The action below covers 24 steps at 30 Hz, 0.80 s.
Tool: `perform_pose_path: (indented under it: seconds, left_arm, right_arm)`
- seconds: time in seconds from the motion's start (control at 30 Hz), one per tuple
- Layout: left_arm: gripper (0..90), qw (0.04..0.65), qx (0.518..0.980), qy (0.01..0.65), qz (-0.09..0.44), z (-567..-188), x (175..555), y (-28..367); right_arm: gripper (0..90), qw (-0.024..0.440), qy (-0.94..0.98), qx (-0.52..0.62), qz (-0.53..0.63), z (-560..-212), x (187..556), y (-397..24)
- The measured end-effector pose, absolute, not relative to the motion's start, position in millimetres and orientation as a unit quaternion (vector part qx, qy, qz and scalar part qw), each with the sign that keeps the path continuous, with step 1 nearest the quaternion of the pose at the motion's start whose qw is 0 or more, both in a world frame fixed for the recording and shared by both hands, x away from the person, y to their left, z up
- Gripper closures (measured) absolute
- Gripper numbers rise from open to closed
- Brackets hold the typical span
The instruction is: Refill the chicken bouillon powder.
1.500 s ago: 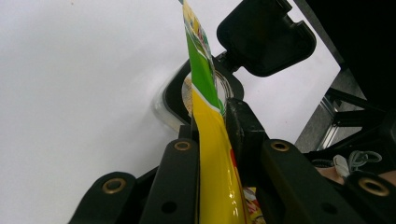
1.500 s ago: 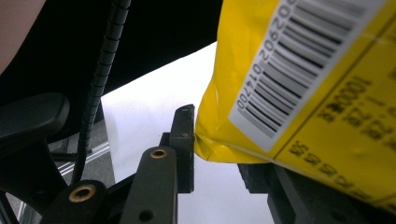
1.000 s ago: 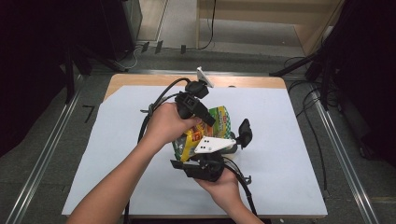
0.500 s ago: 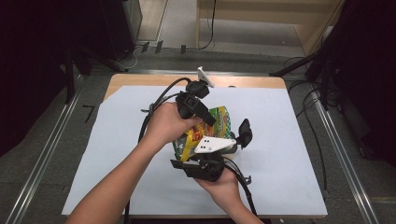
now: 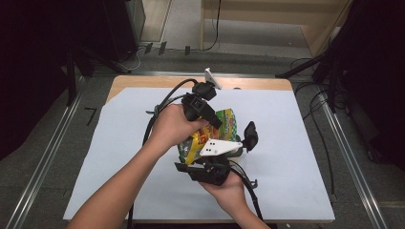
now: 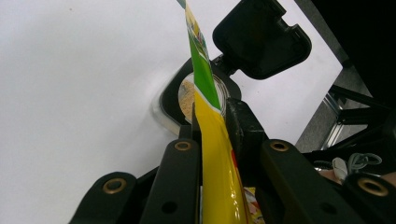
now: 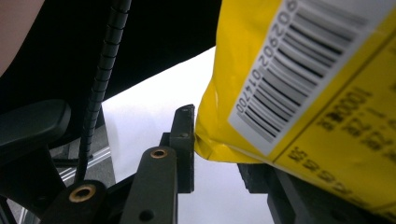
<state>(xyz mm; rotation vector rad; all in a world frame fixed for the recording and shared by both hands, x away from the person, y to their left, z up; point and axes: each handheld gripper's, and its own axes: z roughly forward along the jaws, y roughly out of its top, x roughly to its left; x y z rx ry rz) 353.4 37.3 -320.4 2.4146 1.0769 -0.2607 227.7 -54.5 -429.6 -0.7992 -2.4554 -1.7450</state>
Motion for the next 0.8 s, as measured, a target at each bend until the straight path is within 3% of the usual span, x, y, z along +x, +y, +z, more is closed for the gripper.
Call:
perform_pose_path:
  seconds: [0.8]
  left_arm:
    - [82.6,0.238,0.886,0.389,-0.09,-317.3,352.7,31.3]
  right_arm:
    - [71.8,0.009,-0.784,-0.258,-0.564,-428.0,228.1,-56.5]
